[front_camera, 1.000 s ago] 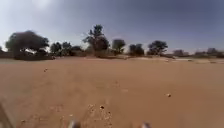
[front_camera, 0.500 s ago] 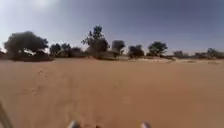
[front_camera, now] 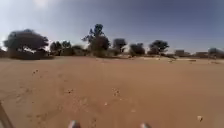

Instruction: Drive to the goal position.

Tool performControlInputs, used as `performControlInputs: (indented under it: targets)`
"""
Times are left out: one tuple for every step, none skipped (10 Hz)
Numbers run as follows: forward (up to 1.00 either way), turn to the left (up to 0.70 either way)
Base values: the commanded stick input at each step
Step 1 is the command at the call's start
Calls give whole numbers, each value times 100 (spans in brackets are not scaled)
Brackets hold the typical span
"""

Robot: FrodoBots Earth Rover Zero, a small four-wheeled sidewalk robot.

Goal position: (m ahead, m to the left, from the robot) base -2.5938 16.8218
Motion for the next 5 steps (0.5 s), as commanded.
performControlInputs:
  targets:
    - [70, 0]
    - [70, 0]
    - [70, 0]
    - [70, 0]
    - [70, 0]
